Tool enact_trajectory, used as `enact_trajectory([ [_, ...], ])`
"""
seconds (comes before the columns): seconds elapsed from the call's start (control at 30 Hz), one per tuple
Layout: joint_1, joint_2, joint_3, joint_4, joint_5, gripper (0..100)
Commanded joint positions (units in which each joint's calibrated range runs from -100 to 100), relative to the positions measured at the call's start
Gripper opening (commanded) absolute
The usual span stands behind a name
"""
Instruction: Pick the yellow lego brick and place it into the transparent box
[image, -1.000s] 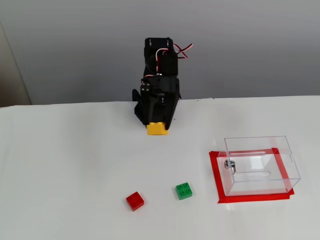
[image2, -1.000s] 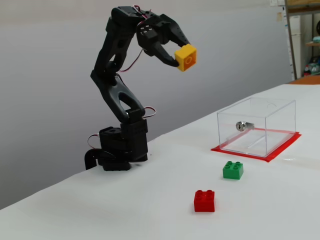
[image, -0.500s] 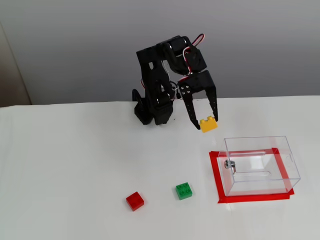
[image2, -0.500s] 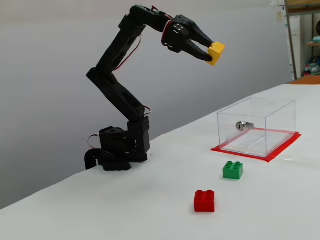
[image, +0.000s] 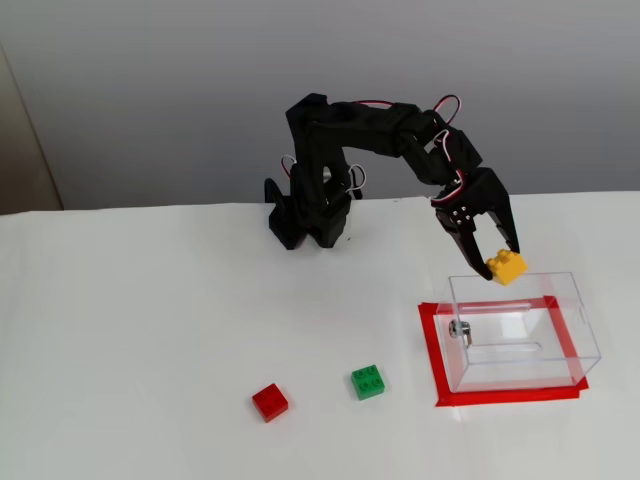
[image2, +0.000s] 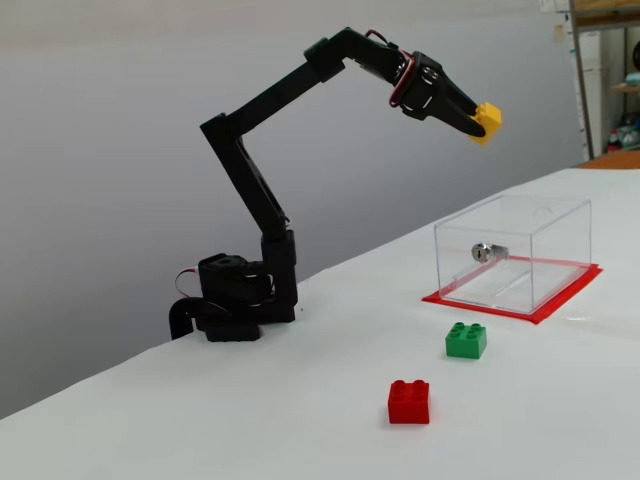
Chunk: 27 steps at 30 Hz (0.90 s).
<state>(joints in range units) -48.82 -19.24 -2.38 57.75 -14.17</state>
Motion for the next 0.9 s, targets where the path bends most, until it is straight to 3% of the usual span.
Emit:
enact_trajectory([
  [0.0, -2.89, 3.41, -2.23, -3.79, 2.48, 13],
  [0.43, -6.74, 19.45, -2.41, -11.98, 4.77, 14],
  [0.87, -7.85, 21.74, -5.48, -12.59, 4.30, 14],
])
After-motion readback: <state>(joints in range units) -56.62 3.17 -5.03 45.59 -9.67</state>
